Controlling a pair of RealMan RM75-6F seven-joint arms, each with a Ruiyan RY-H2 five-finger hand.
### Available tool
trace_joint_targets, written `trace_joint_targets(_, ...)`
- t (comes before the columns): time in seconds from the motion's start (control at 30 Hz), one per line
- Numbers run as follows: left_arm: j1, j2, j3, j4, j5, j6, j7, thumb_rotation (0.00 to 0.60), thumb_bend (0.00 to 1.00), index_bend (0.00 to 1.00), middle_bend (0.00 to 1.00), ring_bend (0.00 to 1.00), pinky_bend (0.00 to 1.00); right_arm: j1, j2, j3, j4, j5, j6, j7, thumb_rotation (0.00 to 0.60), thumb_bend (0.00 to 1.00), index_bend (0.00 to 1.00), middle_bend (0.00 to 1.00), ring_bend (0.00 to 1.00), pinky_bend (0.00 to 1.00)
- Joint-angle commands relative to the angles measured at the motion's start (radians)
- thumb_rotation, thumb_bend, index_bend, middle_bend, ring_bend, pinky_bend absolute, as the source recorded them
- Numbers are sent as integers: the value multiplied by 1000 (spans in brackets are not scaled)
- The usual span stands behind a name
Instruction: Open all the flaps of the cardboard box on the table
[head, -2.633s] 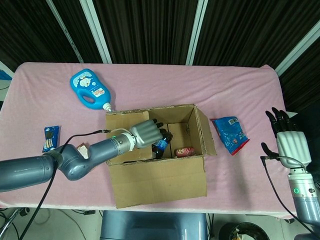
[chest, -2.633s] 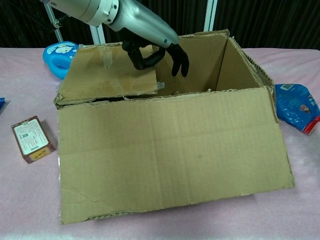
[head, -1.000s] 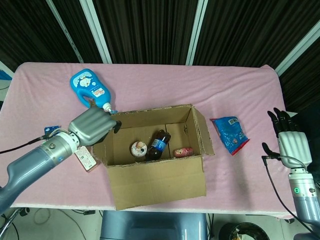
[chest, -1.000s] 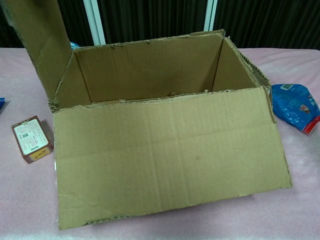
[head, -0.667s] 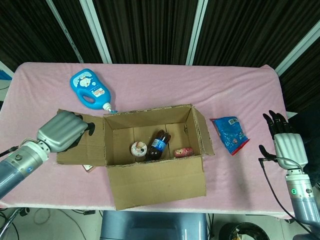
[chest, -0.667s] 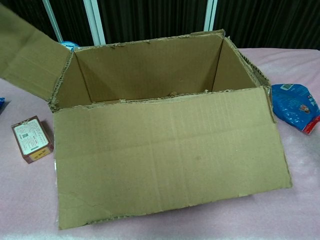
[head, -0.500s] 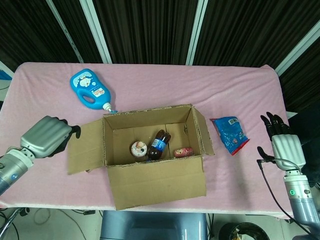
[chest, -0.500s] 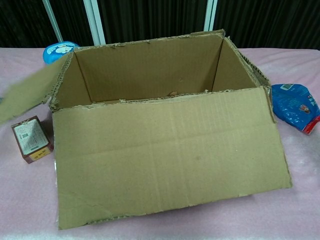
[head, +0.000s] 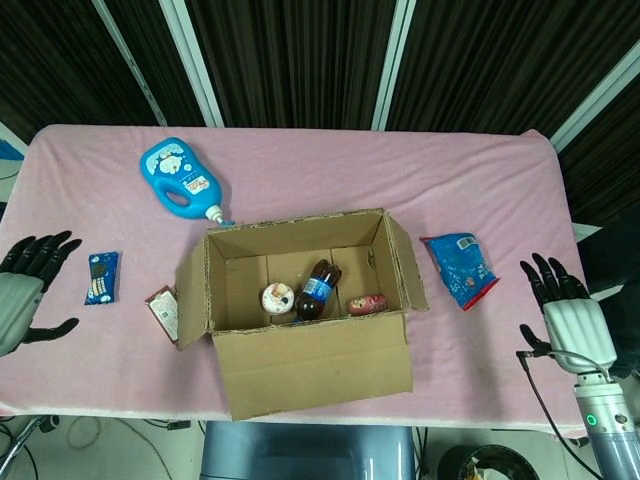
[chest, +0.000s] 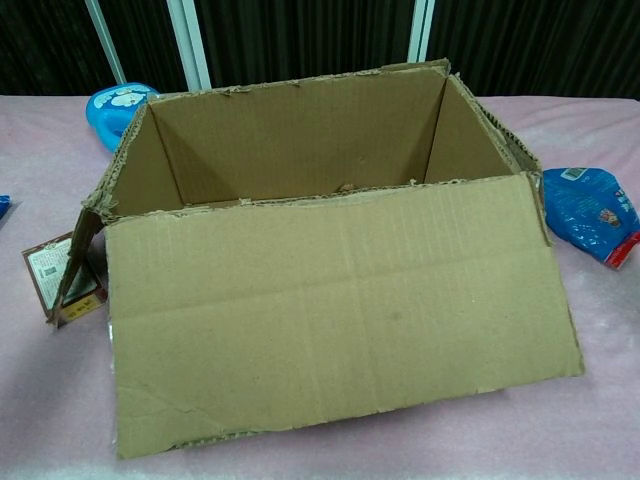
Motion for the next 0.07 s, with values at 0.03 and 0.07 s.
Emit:
trace_joint_targets(0.03, 195, -285, -14, 260, 16, 220, 107, 600, 132, 0, 0, 0, 0, -35, -9, -30, 30, -36, 36, -3, 551, 274, 0, 0, 0, 214)
trace_joint_targets(0.07, 207, -314, -19, 292, 17, 237, 101, 600, 132, 0, 0, 0, 0, -40, -13, -32, 37, -41, 43, 2, 543, 270, 0, 0, 0, 214)
